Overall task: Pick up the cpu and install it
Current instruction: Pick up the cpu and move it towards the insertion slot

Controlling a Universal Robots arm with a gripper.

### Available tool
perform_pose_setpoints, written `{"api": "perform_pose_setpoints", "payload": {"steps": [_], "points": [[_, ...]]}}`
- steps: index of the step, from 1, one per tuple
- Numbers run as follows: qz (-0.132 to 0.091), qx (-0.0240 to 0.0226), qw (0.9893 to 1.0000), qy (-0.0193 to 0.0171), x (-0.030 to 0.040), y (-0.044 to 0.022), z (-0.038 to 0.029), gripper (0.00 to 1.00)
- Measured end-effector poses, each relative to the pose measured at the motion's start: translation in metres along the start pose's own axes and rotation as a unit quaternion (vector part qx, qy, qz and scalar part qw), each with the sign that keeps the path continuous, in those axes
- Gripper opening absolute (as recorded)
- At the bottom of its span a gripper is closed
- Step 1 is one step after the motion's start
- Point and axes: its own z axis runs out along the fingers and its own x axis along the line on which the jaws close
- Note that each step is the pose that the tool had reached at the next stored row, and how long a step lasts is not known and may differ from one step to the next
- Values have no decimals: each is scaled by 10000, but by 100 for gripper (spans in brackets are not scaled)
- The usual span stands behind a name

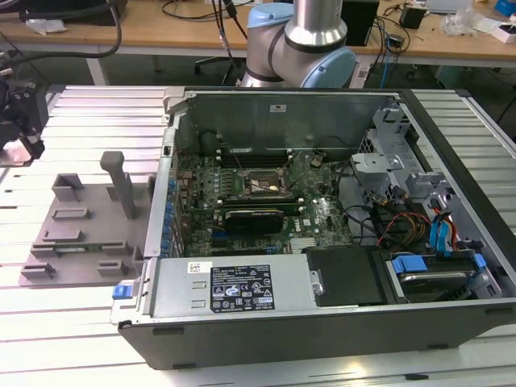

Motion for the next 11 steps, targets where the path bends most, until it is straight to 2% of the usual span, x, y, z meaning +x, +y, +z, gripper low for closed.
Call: {"api": "perform_pose_setpoints", "payload": {"steps": [11], "points": [[0, 0, 10000, 0, -5, -5, -186, 55]]}}
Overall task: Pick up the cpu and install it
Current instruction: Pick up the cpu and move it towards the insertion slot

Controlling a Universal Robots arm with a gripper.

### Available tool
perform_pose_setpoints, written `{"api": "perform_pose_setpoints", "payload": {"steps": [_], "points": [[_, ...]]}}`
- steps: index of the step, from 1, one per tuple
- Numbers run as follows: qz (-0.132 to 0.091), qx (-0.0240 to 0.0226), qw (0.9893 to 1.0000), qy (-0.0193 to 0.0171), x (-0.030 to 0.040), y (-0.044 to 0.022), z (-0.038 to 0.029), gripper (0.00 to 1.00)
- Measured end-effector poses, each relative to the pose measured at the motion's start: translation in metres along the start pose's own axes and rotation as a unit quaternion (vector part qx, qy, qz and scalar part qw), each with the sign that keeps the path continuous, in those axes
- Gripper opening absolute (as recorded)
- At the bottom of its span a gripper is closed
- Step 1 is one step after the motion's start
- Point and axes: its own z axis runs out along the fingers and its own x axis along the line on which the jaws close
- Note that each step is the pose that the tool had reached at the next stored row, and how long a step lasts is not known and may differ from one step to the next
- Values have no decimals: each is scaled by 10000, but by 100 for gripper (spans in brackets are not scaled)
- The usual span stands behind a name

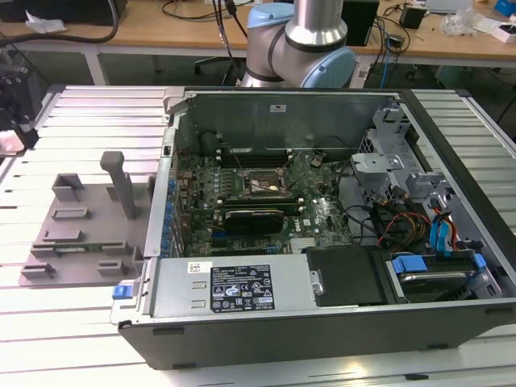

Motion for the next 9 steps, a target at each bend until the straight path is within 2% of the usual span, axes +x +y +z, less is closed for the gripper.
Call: {"api": "perform_pose_setpoints", "payload": {"steps": [3, 8, 9], "points": [[0, 0, 10000, 0, -1, -1, -45, 55], [0, 0, 10000, 0, -5, -6, -203, 55], [0, 0, 10000, 0, -6, -6, -218, 55]]}}
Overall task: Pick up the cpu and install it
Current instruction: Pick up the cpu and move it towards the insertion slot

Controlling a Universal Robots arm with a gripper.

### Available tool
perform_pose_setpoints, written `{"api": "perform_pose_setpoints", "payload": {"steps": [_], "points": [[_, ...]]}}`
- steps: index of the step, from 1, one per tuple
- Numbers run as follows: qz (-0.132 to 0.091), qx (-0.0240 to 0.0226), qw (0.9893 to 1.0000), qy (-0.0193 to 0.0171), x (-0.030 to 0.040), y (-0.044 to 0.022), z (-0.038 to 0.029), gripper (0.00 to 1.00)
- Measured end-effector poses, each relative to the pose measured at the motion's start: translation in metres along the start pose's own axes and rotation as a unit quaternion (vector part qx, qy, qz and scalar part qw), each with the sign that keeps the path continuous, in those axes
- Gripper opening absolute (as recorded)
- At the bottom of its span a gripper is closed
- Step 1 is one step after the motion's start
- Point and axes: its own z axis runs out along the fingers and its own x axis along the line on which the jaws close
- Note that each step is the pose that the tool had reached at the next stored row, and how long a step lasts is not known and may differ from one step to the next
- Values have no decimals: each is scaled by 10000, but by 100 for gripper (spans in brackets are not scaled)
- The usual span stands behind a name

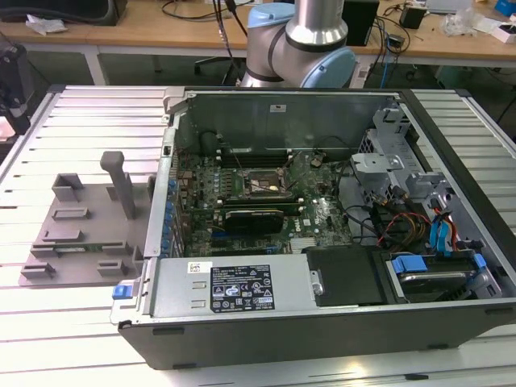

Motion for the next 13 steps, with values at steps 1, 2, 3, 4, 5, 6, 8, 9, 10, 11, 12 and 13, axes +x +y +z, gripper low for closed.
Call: {"api": "perform_pose_setpoints", "payload": {"steps": [1, 2, 3, 4, 5, 6, 8, 9, 10, 11, 12, 13], "points": [[0, 0, 10000, 0, -1, 0, -15, 55], [0, 0, 10000, 0, -1, -1, -45, 55], [0, 0, 10000, 0, -2, -2, -69, 55], [0, 0, 10000, 0, -2, -2, -84, 55], [0, 0, 10000, 0, -3, -3, -100, 55], [0, 0, 10000, 0, -3, -3, -115, 55], [0, 0, 10000, 0, -4, -5, -155, 55], [0, 0, 10000, 0, -4, -5, -169, 55], [0, 0, 10000, 0, -5, -5, -187, 55], [0, 0, 10000, 0, -6, -6, -213, 55], [0, 0, 10000, 0, -6, -7, -236, 55], [0, 0, 10000, 0, -7, -7, -256, 55]]}}
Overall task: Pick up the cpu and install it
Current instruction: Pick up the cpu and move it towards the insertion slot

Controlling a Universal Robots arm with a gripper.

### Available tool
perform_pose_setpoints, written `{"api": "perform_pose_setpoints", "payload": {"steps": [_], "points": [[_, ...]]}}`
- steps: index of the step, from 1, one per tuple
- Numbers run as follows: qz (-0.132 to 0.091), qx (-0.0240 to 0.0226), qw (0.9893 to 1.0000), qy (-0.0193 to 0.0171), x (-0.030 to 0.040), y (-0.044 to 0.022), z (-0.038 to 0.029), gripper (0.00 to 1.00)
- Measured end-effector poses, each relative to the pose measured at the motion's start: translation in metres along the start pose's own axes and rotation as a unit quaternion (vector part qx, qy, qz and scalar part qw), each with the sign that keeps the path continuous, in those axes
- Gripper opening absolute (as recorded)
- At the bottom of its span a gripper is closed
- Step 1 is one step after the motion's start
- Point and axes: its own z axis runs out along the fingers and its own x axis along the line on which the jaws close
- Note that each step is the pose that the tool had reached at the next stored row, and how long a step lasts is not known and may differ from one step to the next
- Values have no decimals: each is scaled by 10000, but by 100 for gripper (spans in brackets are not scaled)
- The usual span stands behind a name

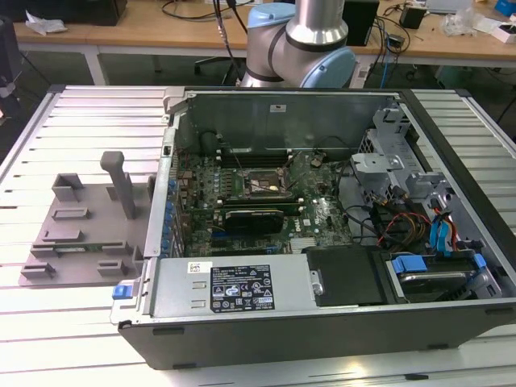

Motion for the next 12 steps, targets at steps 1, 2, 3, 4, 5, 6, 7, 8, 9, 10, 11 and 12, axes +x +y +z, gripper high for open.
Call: {"api": "perform_pose_setpoints", "payload": {"steps": [1, 2, 3, 4, 5, 6, 7, 8, 9, 10, 11, 12], "points": [[0, 0, 10000, 0, 0, 0, -13, 55], [0, 0, 10000, 0, -1, -1, -27, 55], [0, 0, 10000, 0, -1, -1, -44, 55], [0, 0, 10000, 0, -2, -2, -58, 55], [0, 0, 10000, 0, -2, -2, -82, 55], [0, 0, 10000, 0, -2, -3, -97, 55], [0, 0, 10000, 0, -3, -3, -120, 55], [0, 0, 10000, 0, -4, -4, -152, 55], [0, 0, 10000, 0, -5, -5, -183, 55], [0, 0, 10000, 0, -5, -6, -207, 55], [0, 0, 10000, 0, -6, -7, -224, 55], [0, 0, 10000, 0, -6, -7, -251, 55]]}}
